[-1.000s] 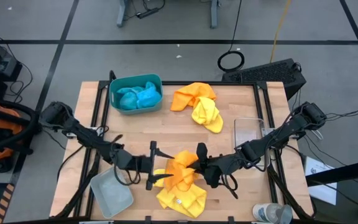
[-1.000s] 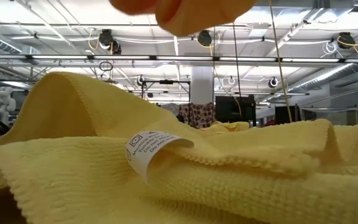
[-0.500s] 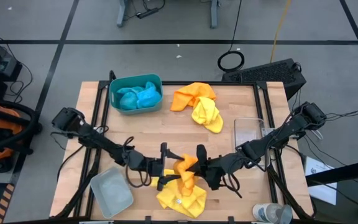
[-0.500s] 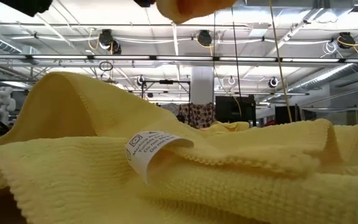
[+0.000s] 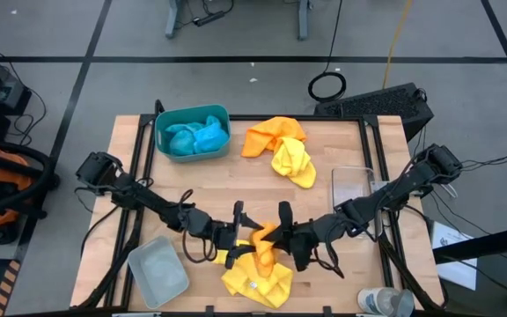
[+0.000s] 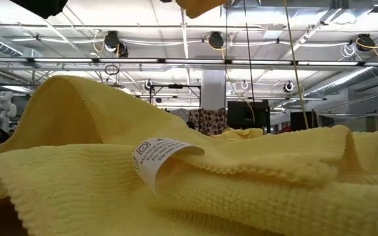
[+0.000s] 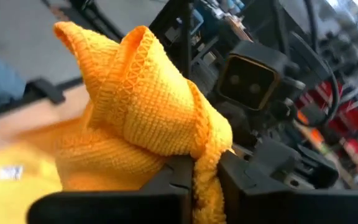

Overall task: Sort microfiber towel by color & place in baskets
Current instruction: Put the bottom orange microfiber cloth into the transparent bin

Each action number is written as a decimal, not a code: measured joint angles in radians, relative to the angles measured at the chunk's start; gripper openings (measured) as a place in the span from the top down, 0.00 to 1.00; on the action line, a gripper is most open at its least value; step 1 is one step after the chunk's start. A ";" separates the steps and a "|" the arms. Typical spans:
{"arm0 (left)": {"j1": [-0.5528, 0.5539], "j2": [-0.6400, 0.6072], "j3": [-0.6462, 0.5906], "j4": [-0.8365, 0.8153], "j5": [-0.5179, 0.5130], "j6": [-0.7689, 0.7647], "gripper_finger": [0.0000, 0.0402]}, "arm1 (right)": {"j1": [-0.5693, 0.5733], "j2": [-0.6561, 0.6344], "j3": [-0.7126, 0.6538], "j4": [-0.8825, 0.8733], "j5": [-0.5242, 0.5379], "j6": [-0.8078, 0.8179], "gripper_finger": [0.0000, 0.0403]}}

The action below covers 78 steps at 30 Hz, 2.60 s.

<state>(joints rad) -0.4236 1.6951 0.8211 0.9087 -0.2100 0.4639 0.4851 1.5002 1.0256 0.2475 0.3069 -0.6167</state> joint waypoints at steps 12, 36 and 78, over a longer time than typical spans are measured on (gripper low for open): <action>0.003 -0.006 -0.001 0.043 -0.132 0.029 0.92 | 0.016 -0.003 0.003 -0.061 0.144 0.297 0.55; -0.003 -0.045 -0.002 0.137 -0.213 0.065 0.94 | 0.176 -0.017 0.000 -0.223 0.468 0.557 0.14; -0.025 -0.045 0.000 0.154 -0.117 -0.219 0.94 | 0.227 0.023 0.000 0.059 0.596 -0.092 0.07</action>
<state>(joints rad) -0.4487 1.6501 0.8207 1.0626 -0.3275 0.2445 0.7126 1.5228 1.0260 0.3069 0.9033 -0.7084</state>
